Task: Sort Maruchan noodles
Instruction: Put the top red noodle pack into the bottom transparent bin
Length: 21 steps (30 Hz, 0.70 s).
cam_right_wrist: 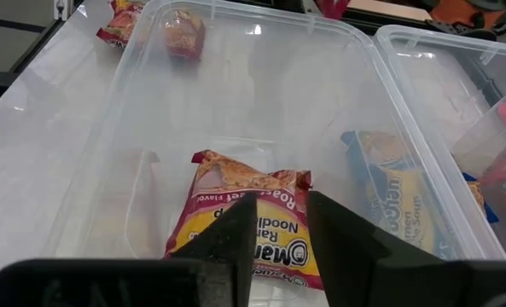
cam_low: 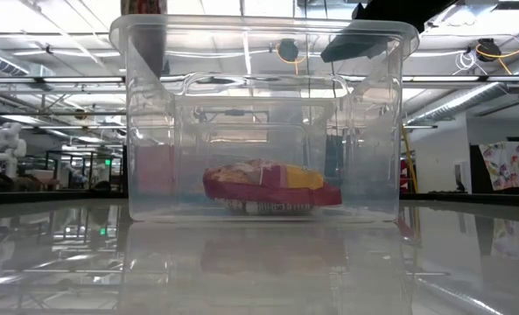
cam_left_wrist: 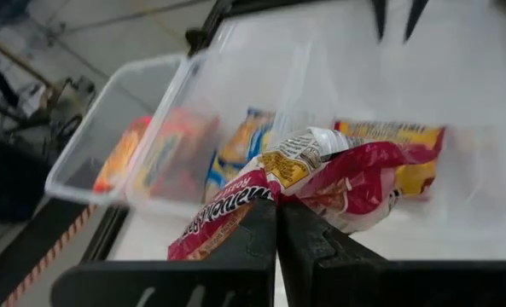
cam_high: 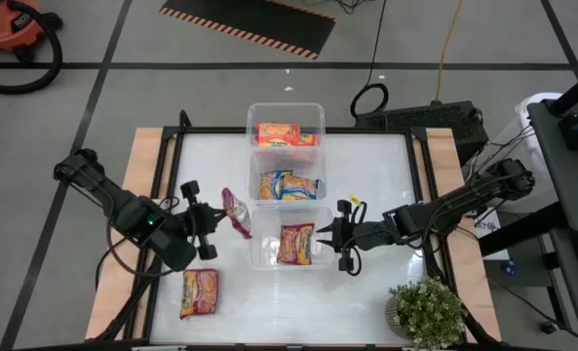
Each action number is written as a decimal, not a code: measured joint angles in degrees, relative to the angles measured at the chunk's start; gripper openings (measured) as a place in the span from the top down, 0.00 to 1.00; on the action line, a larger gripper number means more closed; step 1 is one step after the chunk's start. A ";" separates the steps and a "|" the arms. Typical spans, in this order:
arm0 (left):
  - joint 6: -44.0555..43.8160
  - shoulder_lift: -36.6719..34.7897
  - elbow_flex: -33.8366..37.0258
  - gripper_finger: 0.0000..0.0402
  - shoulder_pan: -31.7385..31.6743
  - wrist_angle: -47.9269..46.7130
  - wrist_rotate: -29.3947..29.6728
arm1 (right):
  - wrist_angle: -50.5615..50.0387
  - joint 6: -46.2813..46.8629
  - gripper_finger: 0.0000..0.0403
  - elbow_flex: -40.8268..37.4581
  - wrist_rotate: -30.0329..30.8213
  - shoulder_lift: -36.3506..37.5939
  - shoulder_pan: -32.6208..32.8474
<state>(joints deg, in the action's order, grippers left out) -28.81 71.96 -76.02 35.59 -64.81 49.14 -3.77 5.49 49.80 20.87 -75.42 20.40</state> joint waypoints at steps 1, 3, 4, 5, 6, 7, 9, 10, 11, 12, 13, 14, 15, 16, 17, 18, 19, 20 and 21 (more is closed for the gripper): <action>1.60 0.00 -0.37 0.99 -0.02 1.39 0.04 | 0.00 -0.13 0.76 0.00 0.02 0.00 0.00; 5.53 0.05 -0.45 0.99 -0.28 5.12 -0.09 | 0.00 -0.21 0.79 0.00 0.04 0.00 0.00; 7.61 0.09 -0.41 0.99 -0.36 7.33 -0.39 | 0.00 -0.21 0.81 0.00 0.04 0.00 0.00; 9.45 0.09 -0.16 0.99 -0.35 9.64 -0.85 | 0.00 -0.23 0.83 0.00 0.04 0.00 0.01; 11.23 0.10 0.21 0.99 -0.35 11.55 -1.00 | 0.00 -0.23 0.85 0.00 0.04 0.00 0.00; 13.08 0.43 0.47 0.99 -0.33 13.28 -1.04 | 0.00 -0.33 0.87 0.00 0.04 0.00 0.00; 15.97 1.60 0.51 0.99 -0.31 15.21 -1.13 | 0.01 -0.61 0.92 0.00 0.00 0.00 0.00; 17.13 2.15 0.60 0.99 -0.23 15.42 -1.63 | 0.00 -0.66 0.94 0.00 -0.02 0.00 0.01; 17.96 2.66 0.62 0.99 -0.22 15.34 -2.36 | 0.00 -0.67 0.95 0.00 -0.04 0.00 0.02; 18.70 3.20 0.64 0.99 -0.22 15.32 -3.00 | -0.03 -0.67 0.97 0.00 -0.05 0.00 0.02; 19.26 3.70 0.62 0.99 -0.22 15.17 -3.46 | -0.08 -0.73 0.99 0.00 -0.06 0.00 0.00; 19.91 4.23 0.62 0.99 -0.22 14.98 -3.79 | -0.16 -0.84 0.99 0.00 -0.06 0.00 0.00; 20.49 4.87 0.63 0.99 -0.22 14.96 -4.08 | -0.18 -0.84 0.99 0.00 -0.07 0.00 0.00; 21.13 5.55 0.63 0.99 -0.25 14.96 -4.13 | -0.21 -0.80 0.99 0.00 -0.07 0.00 0.01; 21.76 6.14 0.63 0.99 -0.26 14.99 -4.14 | -0.34 -0.78 0.99 0.00 -0.07 0.00 0.00; 22.47 6.70 0.63 0.99 -0.26 14.99 -4.14 | -0.44 -0.80 0.99 0.00 -0.07 0.00 0.00; 22.98 7.26 0.62 0.99 -0.26 15.01 -4.15 | -0.44 -0.78 0.99 0.00 -0.09 0.00 0.02; 23.31 7.84 0.63 0.99 -0.26 15.01 -4.18 | -0.44 -0.76 0.99 0.00 -0.09 0.00 0.02; 23.65 8.39 0.64 0.99 -0.26 15.03 -4.48 | -0.44 -0.76 0.99 0.00 -0.09 0.00 0.00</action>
<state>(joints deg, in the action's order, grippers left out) -5.16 80.36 -75.38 35.33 -49.78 44.66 -4.21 4.73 49.80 20.78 -75.42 20.40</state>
